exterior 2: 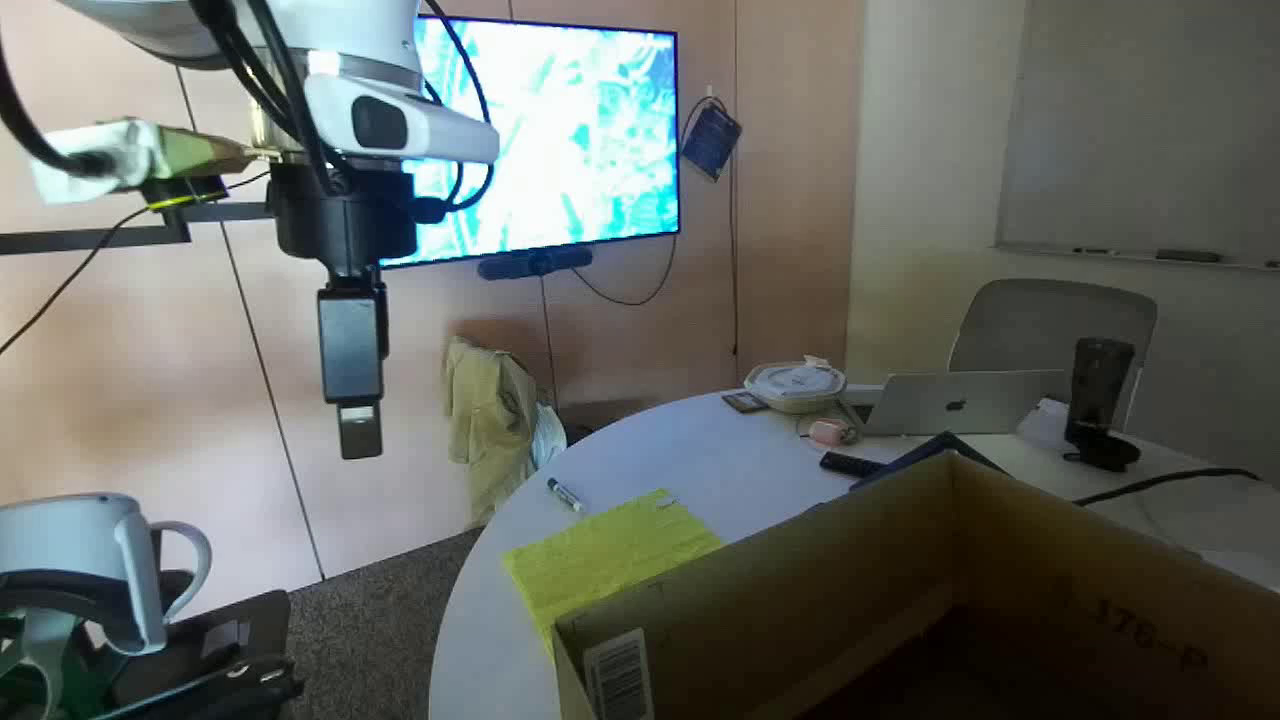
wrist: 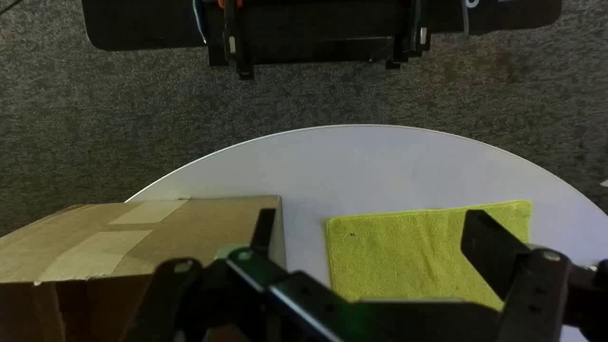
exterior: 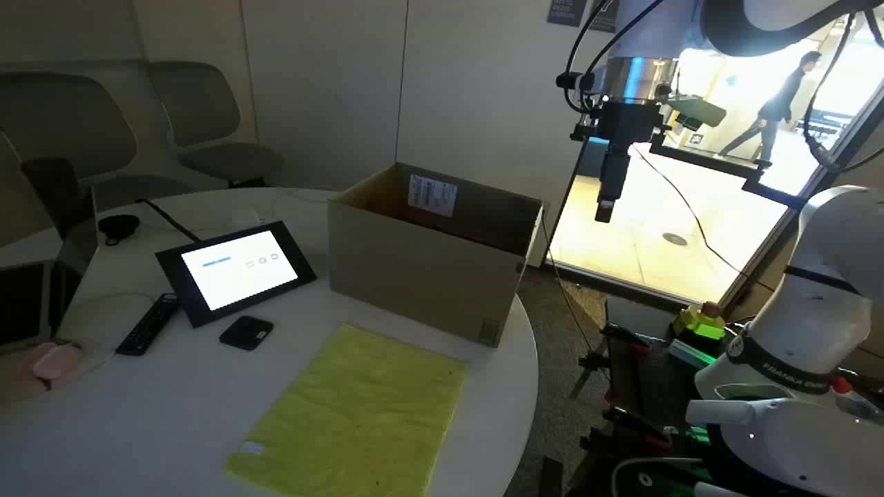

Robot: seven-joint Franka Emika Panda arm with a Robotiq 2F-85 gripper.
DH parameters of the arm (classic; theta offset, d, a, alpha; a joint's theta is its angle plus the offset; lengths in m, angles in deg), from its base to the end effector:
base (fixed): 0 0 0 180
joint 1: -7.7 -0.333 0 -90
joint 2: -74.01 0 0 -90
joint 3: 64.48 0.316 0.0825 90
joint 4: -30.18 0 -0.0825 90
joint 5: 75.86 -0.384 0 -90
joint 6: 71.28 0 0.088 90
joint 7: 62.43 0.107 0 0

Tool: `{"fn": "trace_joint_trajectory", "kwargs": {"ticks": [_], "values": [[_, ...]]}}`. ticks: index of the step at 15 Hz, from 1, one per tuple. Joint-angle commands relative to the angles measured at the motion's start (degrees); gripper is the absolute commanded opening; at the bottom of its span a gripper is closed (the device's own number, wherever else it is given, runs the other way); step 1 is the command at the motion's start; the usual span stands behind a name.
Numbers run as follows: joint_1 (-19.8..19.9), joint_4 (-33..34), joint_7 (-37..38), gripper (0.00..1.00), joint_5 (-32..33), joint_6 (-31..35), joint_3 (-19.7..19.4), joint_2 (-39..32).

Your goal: Pick up the marker and put it on the cloth and fold the cloth, then pick up the cloth and put it in the box

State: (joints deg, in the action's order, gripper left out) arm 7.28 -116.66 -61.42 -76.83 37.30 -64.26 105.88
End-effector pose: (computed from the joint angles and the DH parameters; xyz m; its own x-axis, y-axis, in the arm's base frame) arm 0.3617 0.0053 0.4415 0.9937 -0.0127 -0.1115 -0.0141 -0.9998 -0.0114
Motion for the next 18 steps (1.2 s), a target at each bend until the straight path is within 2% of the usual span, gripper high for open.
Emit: {"fn": "trace_joint_trajectory", "kwargs": {"ticks": [1,7,11,14,18], "values": [[0.1,0.1,0.0,1.00,0.0,-0.1,0.1,0.0],[0.1,0.1,0.0,1.00,0.0,-0.1,0.1,0.0],[-1.1,2.1,0.6,1.00,0.6,0.5,2.1,-2.4],[-2.8,5.7,1.7,1.00,1.5,2.7,5.7,-7.5],[-5.0,13.6,3.4,1.00,2.8,6.8,10.3,-18.5]]}}
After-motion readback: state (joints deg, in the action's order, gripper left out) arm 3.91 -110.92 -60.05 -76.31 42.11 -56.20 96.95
